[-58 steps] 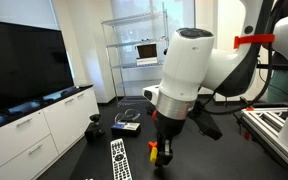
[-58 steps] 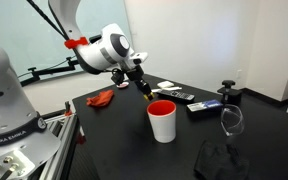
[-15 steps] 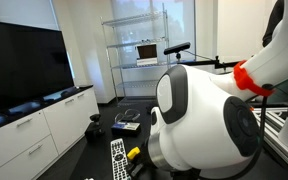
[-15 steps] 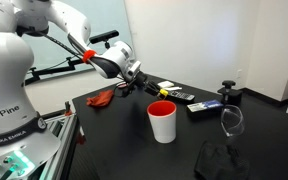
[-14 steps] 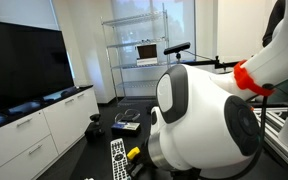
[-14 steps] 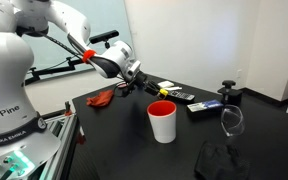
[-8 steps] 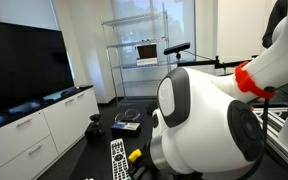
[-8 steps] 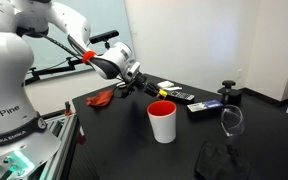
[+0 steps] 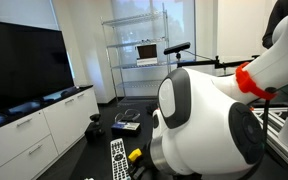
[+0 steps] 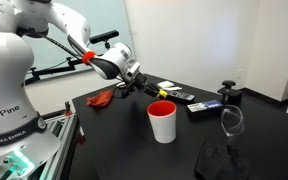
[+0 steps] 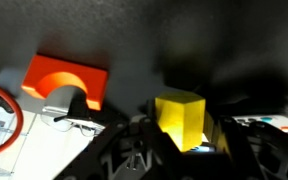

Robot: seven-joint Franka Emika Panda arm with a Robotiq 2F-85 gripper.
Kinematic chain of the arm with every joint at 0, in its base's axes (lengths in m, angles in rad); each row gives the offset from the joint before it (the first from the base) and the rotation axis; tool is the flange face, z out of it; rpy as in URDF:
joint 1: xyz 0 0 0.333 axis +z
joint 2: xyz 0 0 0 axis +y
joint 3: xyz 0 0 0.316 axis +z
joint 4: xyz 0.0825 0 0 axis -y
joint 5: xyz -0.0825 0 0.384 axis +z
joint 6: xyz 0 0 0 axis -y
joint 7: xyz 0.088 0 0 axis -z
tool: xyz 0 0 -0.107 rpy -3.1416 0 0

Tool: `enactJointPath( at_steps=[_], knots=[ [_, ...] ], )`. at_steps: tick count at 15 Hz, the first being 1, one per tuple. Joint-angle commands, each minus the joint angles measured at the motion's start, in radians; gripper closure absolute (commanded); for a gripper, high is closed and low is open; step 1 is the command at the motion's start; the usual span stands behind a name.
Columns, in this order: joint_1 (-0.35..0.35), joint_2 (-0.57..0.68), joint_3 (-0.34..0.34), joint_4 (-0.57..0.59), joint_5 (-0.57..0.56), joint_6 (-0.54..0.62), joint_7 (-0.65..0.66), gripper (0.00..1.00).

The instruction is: Place the yellow block upright.

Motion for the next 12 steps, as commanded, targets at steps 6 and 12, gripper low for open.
enactJointPath(
  at_steps=[6, 12],
  knots=[
    [-0.006, -0.012, 0.009, -0.011, 0.009, -0.021, 0.011, 0.80],
    [-0.013, -0.025, 0.007, -0.014, 0.003, -0.013, -0.002, 0.80]
  ],
)
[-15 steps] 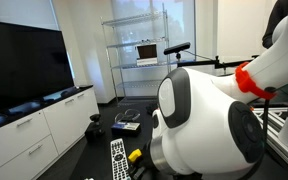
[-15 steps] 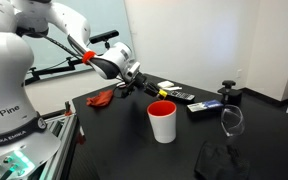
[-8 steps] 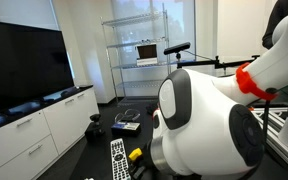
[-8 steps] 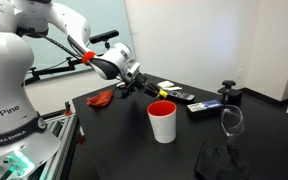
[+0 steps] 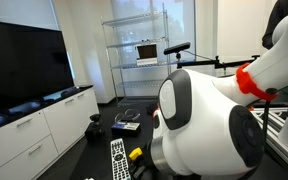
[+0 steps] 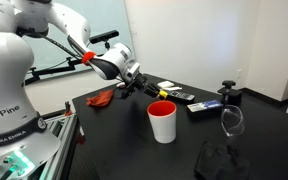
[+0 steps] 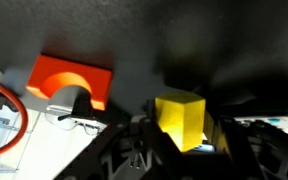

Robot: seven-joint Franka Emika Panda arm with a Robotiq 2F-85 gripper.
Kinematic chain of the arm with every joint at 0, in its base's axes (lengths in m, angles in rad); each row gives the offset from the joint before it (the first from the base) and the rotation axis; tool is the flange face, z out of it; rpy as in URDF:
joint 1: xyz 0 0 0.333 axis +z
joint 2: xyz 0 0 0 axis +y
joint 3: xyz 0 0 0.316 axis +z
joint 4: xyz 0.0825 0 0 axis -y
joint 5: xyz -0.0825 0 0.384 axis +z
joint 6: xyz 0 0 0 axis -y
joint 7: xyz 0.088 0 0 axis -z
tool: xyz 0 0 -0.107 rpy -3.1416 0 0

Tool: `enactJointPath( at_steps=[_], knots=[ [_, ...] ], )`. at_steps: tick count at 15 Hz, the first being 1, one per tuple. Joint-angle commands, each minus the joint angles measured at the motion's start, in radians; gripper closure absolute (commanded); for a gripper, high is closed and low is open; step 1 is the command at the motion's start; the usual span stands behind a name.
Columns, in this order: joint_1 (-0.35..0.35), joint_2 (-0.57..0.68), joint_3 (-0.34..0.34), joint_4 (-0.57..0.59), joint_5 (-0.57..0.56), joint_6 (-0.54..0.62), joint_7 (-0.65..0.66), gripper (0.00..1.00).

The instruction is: Place the yellow block upright.

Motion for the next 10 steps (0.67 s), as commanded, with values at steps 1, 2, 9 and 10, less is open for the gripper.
enactJointPath(
  at_steps=[1, 2, 9, 10],
  knots=[
    [-0.011, -0.025, 0.001, -0.013, 0.002, 0.008, -0.010, 0.80],
    [-0.012, -0.025, 0.000, -0.014, 0.001, 0.010, -0.011, 0.80],
    [-0.017, -0.032, 0.004, -0.028, -0.004, 0.008, -0.020, 0.02],
    [-0.018, -0.034, 0.003, -0.031, -0.004, 0.011, -0.020, 0.00]
  ],
)
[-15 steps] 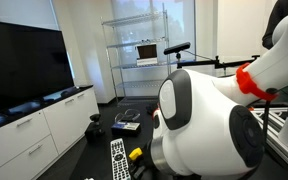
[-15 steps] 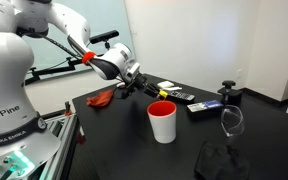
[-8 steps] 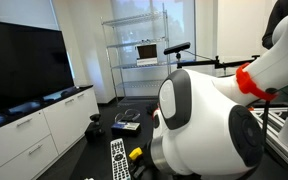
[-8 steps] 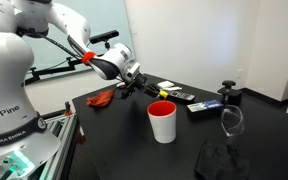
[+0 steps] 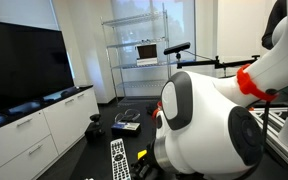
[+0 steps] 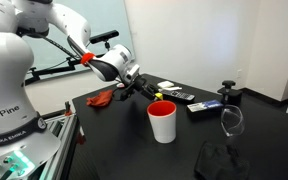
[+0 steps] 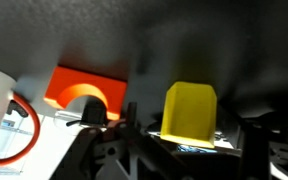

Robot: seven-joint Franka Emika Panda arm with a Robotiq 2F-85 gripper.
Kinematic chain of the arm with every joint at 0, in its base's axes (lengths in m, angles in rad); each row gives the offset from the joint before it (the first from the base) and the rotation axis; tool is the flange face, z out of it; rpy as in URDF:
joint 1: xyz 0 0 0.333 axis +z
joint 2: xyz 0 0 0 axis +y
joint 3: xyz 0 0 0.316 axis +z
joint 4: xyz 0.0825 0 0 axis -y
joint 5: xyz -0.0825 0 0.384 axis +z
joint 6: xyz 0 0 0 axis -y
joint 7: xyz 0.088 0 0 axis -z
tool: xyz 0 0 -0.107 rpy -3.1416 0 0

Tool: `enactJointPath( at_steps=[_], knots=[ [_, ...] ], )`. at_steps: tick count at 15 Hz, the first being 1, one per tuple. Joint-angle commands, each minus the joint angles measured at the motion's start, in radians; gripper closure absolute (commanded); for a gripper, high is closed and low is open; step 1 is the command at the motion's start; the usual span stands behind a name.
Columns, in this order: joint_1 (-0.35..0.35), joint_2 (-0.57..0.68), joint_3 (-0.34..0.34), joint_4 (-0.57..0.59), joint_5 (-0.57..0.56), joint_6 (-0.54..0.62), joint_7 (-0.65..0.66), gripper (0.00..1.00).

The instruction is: Place the yellow block upright.

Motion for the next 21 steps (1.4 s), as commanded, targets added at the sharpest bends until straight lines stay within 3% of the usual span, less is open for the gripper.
enactJointPath(
  at_steps=[1, 4, 6, 10, 12, 13, 14, 17, 21],
  knots=[
    [-0.008, -0.035, -0.009, -0.015, -0.006, 0.012, -0.021, 0.00],
    [0.009, -0.050, -0.035, -0.033, -0.028, 0.046, -0.027, 0.00],
    [0.039, -0.073, -0.091, -0.061, -0.065, 0.102, -0.039, 0.00],
    [0.137, -0.113, -0.351, -0.123, -0.220, 0.335, -0.147, 0.00],
    [0.150, -0.126, -0.475, -0.136, -0.327, 0.422, -0.247, 0.00],
    [0.134, -0.278, -0.490, -0.148, -0.380, 0.327, -0.374, 0.00],
    [0.127, -0.138, -0.541, -0.125, -0.442, 0.452, -0.327, 0.00],
    [0.098, -0.171, -0.570, -0.101, -0.569, 0.476, -0.389, 0.00],
    [0.102, -0.251, -0.565, -0.056, -0.614, 0.479, -0.467, 0.00]
  ],
)
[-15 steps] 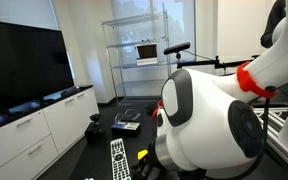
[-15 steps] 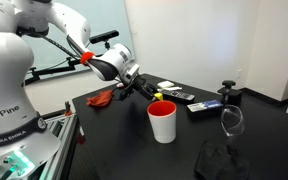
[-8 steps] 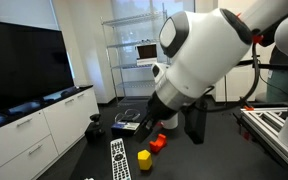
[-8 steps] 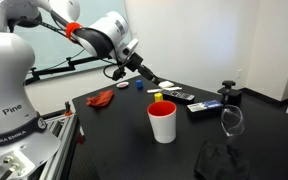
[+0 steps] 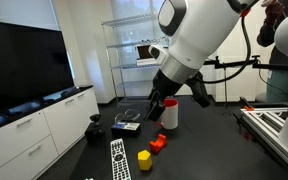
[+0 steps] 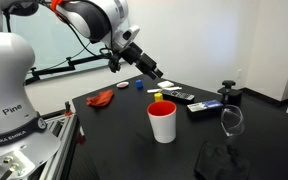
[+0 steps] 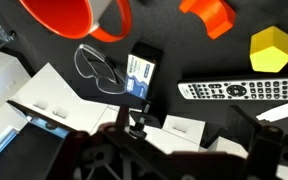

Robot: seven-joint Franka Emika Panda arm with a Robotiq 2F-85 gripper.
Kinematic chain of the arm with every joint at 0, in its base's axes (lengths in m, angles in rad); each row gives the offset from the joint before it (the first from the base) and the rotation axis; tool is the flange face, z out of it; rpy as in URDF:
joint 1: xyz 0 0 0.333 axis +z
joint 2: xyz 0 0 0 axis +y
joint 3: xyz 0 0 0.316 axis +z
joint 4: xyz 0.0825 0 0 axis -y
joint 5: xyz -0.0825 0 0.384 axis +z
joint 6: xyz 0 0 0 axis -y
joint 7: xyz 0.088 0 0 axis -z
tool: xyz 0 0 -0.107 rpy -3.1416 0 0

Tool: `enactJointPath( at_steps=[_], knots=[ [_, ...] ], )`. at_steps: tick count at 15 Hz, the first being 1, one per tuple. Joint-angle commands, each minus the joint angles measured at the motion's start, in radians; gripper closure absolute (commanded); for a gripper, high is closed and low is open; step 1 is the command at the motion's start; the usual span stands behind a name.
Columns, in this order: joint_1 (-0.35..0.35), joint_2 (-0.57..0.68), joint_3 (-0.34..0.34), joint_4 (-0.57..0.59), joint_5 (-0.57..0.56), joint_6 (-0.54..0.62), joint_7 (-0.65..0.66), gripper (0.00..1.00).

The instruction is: Place the yellow block upright.

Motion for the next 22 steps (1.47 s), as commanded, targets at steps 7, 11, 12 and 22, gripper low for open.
enactJointPath(
  at_steps=[7, 11, 12, 22],
  knots=[
    [-0.066, -0.165, 0.019, 0.101, -0.069, 0.145, -0.099, 0.00],
    [-0.131, -0.130, 0.056, 0.118, -0.127, 0.221, -0.038, 0.00],
    [-0.065, -0.149, 0.046, 0.066, -0.072, 0.045, -0.070, 0.00],
    [-0.150, -0.231, 0.147, 0.096, -0.169, 0.156, -0.115, 0.00]
  ],
)
